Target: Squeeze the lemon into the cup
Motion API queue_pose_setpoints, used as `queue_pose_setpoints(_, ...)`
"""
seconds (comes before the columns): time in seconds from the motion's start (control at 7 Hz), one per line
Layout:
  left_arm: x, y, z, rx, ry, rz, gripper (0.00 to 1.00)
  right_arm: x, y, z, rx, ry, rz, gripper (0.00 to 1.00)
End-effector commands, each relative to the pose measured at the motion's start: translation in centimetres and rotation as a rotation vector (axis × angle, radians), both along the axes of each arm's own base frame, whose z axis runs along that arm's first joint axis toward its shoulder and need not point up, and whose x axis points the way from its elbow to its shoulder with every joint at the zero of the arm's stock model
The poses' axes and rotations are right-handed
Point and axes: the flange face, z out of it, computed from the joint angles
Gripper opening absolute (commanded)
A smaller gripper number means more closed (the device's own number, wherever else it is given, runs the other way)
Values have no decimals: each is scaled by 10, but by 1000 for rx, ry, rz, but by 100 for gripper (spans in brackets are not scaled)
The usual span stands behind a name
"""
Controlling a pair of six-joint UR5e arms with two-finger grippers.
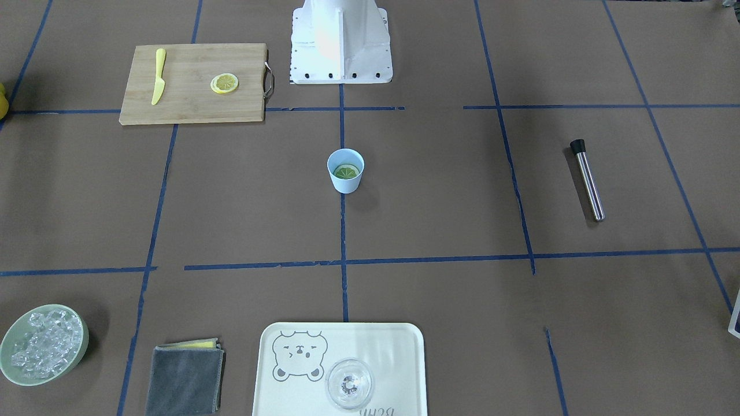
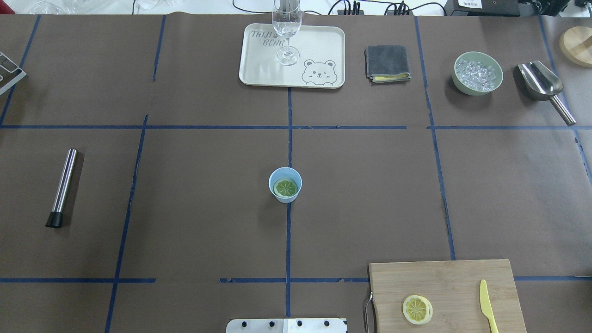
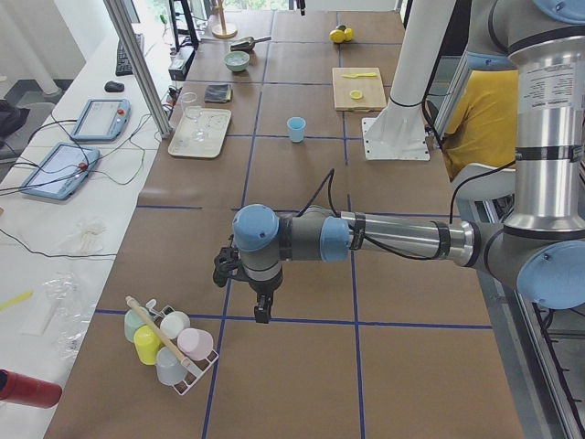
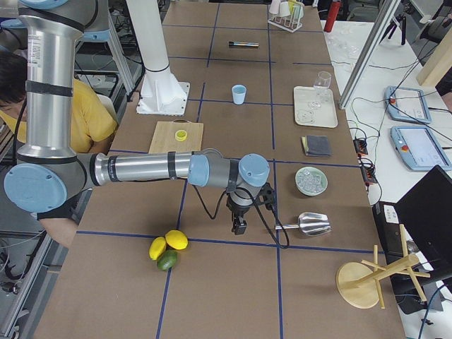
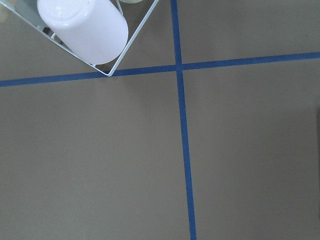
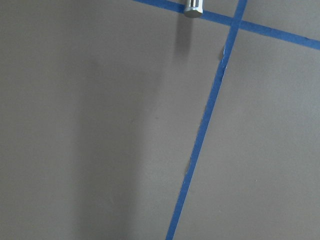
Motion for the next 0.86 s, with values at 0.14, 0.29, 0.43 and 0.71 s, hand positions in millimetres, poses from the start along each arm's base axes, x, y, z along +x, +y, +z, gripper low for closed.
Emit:
queue_pose_setpoints(0.14, 0, 1, 2, 2, 0, 3, 100, 18, 2, 7, -22, -21, 100, 100)
queue_pose_setpoints(0.29, 0, 1, 1, 2, 0, 3, 100, 19, -1, 12, -43, -16, 167, 100)
queue_pose_setpoints(0.43, 0, 1, 0, 5, 0, 3, 100, 19, -4, 24, -28, -10, 208, 100)
queue_pose_setpoints(0.71, 0, 2, -1, 6, 0, 3, 100, 19, -10, 13, -57, -5, 295, 100)
